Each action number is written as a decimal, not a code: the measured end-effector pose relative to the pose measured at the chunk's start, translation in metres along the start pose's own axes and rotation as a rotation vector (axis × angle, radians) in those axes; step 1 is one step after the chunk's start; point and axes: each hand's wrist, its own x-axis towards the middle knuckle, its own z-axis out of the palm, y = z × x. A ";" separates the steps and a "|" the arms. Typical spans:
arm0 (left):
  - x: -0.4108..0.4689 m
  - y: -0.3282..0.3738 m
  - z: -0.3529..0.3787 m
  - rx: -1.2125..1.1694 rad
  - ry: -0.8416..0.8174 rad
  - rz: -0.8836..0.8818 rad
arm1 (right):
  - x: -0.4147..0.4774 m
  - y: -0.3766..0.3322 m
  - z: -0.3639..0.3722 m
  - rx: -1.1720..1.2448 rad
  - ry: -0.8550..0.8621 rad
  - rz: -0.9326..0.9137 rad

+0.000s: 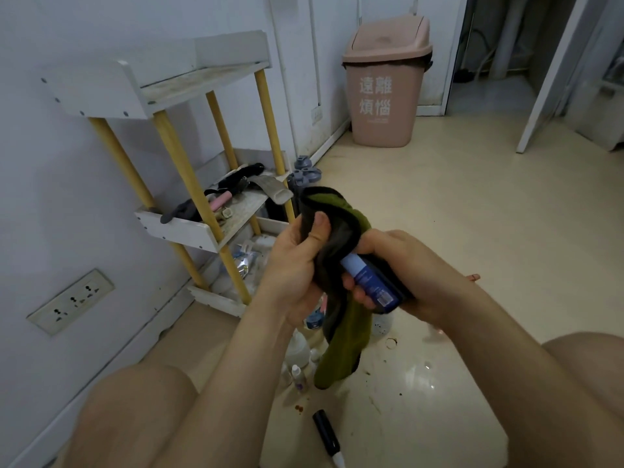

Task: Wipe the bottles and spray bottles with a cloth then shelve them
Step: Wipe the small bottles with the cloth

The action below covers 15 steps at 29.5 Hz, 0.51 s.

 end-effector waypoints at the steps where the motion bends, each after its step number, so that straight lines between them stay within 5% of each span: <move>1: 0.002 -0.003 0.001 0.107 0.109 -0.002 | 0.001 0.001 0.000 -0.227 0.106 -0.088; 4: 0.009 -0.013 -0.007 0.347 0.421 -0.001 | 0.003 0.007 0.003 -0.690 0.408 -0.378; 7: 0.011 -0.015 -0.009 0.350 0.468 -0.038 | 0.005 0.007 0.006 -0.457 0.395 -0.411; 10: 0.008 -0.008 0.007 0.072 0.389 -0.127 | 0.014 0.025 0.021 -0.512 0.290 -0.264; 15: 0.002 -0.007 0.010 -0.280 0.124 -0.164 | 0.023 0.032 0.023 -0.663 0.547 -0.234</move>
